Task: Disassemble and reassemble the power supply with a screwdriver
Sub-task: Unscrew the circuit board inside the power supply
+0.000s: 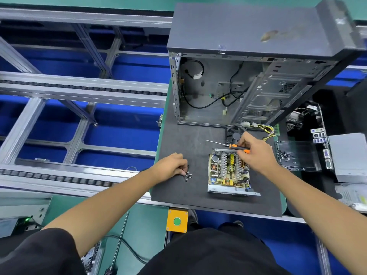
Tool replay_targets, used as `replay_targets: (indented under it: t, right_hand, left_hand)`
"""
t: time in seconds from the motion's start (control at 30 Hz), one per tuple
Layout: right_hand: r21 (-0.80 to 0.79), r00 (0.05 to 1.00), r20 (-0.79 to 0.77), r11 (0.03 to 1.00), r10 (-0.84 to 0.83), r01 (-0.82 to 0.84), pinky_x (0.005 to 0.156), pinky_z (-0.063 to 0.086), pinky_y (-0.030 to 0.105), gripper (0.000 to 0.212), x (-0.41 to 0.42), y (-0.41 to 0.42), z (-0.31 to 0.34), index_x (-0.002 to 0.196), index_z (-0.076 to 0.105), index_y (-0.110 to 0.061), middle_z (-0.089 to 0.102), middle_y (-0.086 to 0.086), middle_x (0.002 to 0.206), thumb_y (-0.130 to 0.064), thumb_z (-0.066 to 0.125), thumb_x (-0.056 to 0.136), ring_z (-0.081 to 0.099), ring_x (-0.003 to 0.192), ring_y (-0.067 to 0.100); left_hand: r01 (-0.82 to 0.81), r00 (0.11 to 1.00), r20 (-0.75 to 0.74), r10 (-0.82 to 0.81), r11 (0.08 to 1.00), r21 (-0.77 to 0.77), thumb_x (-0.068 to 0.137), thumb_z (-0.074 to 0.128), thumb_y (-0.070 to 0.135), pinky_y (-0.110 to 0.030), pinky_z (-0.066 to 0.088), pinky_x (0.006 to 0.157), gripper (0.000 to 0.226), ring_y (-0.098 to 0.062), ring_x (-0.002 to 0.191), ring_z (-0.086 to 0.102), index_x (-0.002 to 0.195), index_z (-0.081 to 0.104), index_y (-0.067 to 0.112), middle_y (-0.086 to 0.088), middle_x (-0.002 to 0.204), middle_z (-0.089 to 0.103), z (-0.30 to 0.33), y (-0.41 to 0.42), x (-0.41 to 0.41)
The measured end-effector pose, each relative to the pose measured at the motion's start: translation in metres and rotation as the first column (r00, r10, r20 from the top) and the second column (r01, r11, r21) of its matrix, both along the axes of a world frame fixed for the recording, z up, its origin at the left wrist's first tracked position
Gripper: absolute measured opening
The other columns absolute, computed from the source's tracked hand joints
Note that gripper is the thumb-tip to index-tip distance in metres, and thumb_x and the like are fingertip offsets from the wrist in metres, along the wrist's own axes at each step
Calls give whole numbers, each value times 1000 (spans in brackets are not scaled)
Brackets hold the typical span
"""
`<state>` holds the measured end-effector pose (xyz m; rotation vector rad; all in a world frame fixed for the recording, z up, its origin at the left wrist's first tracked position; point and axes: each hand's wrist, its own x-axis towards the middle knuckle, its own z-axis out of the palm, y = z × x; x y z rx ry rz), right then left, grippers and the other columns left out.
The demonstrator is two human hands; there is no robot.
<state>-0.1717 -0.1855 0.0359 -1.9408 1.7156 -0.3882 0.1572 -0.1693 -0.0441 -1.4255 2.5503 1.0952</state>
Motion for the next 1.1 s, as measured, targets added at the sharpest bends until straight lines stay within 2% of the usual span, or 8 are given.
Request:
replay_targets:
  t: [0.17, 0.27, 0.37, 0.5, 0.6, 0.73, 0.97, 1.1]
  right_hand:
    - [2, 1000, 10, 1000, 3, -3, 69, 51, 40, 18, 2, 2, 2, 86, 45, -33, 67, -8, 74, -30, 59, 76, 62, 71, 24]
    - [-1, 1000, -1, 1000, 6, -6, 70, 51, 40, 17, 2, 3, 2, 86, 47, -31, 67, -9, 76, -29, 60, 76, 62, 74, 25]
    - [-6, 1000, -13, 1000, 3, -3, 72, 49, 39, 15, 3, 3, 3, 85, 48, -31, 68, -11, 77, -32, 56, 73, 63, 77, 25]
    - [-19, 999, -24, 999, 39, -39, 67, 42, 34, 14, 2, 4, 6, 82, 48, -35, 63, -17, 71, -38, 53, 69, 59, 72, 20]
    - [-26, 993, -67, 995, 99, -101, 65, 36, 30, 13, 2, 4, 10, 81, 54, -35, 62, -20, 69, -40, 55, 69, 60, 72, 19]
    - [-19, 978, -106, 983, 179, -182, 69, 48, 33, 14, 4, 1, 18, 85, 66, -30, 68, -15, 74, -32, 70, 72, 65, 78, 22]
    - [-122, 970, -68, 963, 233, -240, 64, 52, 34, 33, 13, 2, 29, 79, 68, -29, 66, -15, 67, -48, 47, 63, 61, 67, 21]
    - [-166, 974, -78, 960, 214, -224, 60, 53, 37, 18, 11, -1, 29, 78, 68, -28, 66, -14, 66, -38, 59, 66, 63, 66, 22]
  left_hand:
    - [20, 1000, -2, -20, 1000, -17, 97, 66, 27, -19, 34, 81, 9, -10, 99, 43, 98, 64, 18, 5, 101, 54, -2, 0, -3]
    - [-28, 999, -21, 28, 999, 17, 98, 64, 27, -21, 37, 82, 8, -8, 97, 44, 97, 61, 19, 9, 99, 55, -1, 0, -1]
    - [-149, 983, -91, 159, 983, 107, 100, 60, 25, -25, 46, 81, 8, -9, 90, 58, 96, 57, 20, 9, 97, 63, 3, -1, 1]
    - [-310, 876, -290, 384, 911, 272, 99, 63, 16, -22, 55, 82, 10, -9, 83, 73, 95, 54, 14, 2, 92, 74, 14, -2, 0]
    - [-364, 823, -366, 435, 897, 249, 89, 77, 21, -17, 52, 76, 14, -5, 76, 67, 93, 64, 19, 6, 87, 71, 23, -4, -6]
    - [-368, 755, -465, 462, 886, 282, 88, 78, 18, -16, 50, 76, 11, -7, 75, 67, 88, 68, 23, 6, 80, 71, 28, -2, -18]
    - [-370, 440, -609, 660, 751, 547, 92, 67, -4, -27, 59, 77, 15, -21, 75, 75, 89, 64, 10, -6, 78, 73, 32, 5, -39]
    - [-336, 370, -628, 684, 729, 596, 91, 65, -9, -26, 59, 77, 14, -23, 81, 76, 91, 62, 5, -9, 84, 76, 35, 7, -41]
